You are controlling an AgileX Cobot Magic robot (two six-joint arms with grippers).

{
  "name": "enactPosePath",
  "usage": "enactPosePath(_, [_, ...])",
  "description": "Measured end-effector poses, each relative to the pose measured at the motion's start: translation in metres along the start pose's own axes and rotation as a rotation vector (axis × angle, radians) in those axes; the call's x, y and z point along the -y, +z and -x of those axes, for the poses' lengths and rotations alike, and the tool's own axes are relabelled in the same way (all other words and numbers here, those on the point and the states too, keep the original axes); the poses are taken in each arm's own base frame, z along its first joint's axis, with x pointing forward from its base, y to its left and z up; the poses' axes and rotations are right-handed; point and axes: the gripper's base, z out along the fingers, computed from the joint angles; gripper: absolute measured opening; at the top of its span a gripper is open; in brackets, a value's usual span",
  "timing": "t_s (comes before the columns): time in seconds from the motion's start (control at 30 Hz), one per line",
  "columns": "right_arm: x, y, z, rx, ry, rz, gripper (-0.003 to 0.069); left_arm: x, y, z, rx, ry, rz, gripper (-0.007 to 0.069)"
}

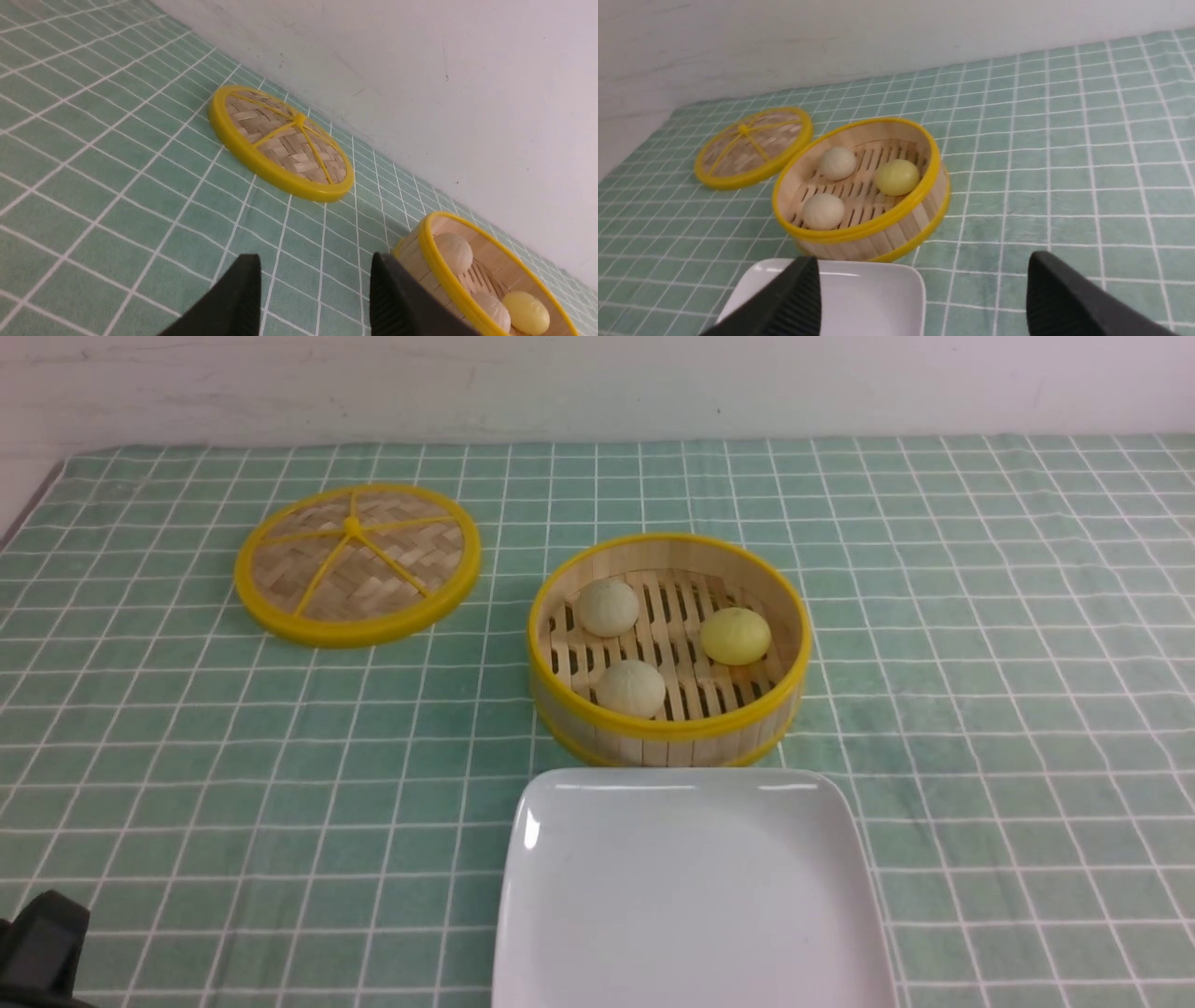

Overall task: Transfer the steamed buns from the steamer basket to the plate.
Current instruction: Use the right arm to grab the steamed stuffed bun that is closest to it

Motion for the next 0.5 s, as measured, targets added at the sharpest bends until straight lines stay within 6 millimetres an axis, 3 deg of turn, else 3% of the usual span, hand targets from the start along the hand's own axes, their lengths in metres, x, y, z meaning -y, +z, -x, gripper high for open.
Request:
enactPosePath(0.13, [-0.001, 0.013, 0.018, -0.022, -0.023, 0.049, 0.0549, 0.0, 0.0, -0.001, -0.016, 0.001, 0.006, 0.0347])
enactPosePath(0.3, [0.001, 0.033, 0.037, -0.04, -0.046, 0.089, 0.0475, -0.001, 0.0, -0.004, -0.045, 0.003, 0.016, 0.0347])
enactPosePath(0.5, [0.003, 0.06, 0.049, -0.205, -0.038, 0.189, 0.0412, -0.002, 0.0, -0.005, -0.056, 0.003, 0.02, 0.0347])
